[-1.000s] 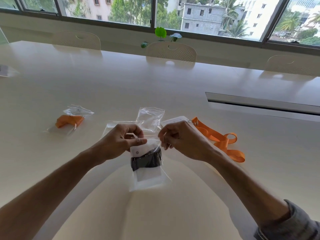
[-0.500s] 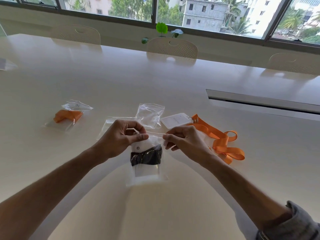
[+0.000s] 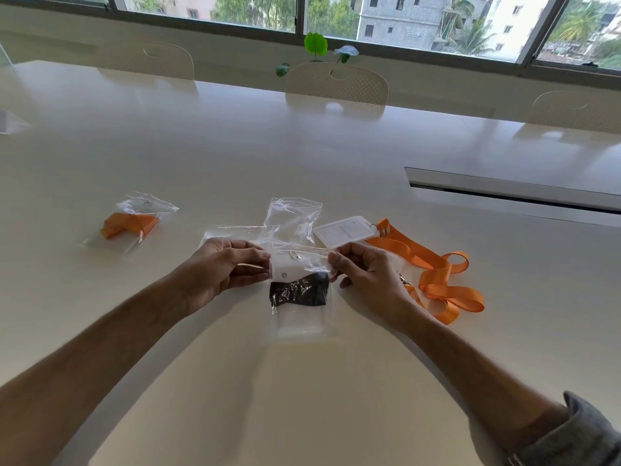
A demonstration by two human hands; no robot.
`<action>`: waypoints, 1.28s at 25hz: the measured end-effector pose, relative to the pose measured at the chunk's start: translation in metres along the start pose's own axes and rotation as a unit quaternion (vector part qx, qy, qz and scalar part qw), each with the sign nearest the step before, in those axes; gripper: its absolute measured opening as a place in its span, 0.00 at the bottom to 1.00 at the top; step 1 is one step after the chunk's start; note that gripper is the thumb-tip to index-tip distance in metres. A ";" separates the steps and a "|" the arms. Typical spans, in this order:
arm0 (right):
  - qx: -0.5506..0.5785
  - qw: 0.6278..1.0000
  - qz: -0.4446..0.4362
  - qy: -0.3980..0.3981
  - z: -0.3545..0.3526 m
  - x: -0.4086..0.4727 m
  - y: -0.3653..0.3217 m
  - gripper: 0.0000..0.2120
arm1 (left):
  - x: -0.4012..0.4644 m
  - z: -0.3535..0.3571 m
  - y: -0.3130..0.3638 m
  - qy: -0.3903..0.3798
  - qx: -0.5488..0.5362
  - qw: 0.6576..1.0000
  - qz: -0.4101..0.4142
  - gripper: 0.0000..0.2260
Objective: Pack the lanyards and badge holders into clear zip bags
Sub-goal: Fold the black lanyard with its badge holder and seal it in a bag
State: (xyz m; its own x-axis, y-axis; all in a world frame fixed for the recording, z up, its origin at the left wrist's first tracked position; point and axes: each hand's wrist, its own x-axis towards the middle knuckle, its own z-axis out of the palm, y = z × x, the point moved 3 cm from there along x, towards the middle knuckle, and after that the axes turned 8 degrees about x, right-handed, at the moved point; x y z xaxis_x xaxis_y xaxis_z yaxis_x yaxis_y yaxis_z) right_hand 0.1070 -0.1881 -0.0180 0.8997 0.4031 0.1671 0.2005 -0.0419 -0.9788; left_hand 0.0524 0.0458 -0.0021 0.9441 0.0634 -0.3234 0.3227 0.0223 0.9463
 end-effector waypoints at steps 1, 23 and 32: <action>0.007 1.000 0.002 0.004 0.000 0.000 0.001 0.08 | 0.000 0.000 0.000 0.002 -0.002 1.000 0.000 0.08; 0.113 0.993 0.022 -0.012 -0.002 -0.001 -0.011 0.06 | -0.011 0.004 0.011 0.023 0.048 0.994 0.099 0.07; 0.014 0.999 -0.001 -0.046 0.002 0.002 -0.027 0.05 | -0.017 0.007 0.017 0.044 0.080 0.987 0.131 0.03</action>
State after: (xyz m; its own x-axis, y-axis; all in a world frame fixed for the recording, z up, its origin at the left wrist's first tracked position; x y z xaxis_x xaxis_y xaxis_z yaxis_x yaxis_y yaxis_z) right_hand 0.1030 -0.1842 0.0088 0.8592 0.4864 0.1585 0.1900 -0.0158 -0.9817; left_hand 0.0426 0.0382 0.0195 0.9894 0.1331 -0.0587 0.0804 -0.1643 0.9831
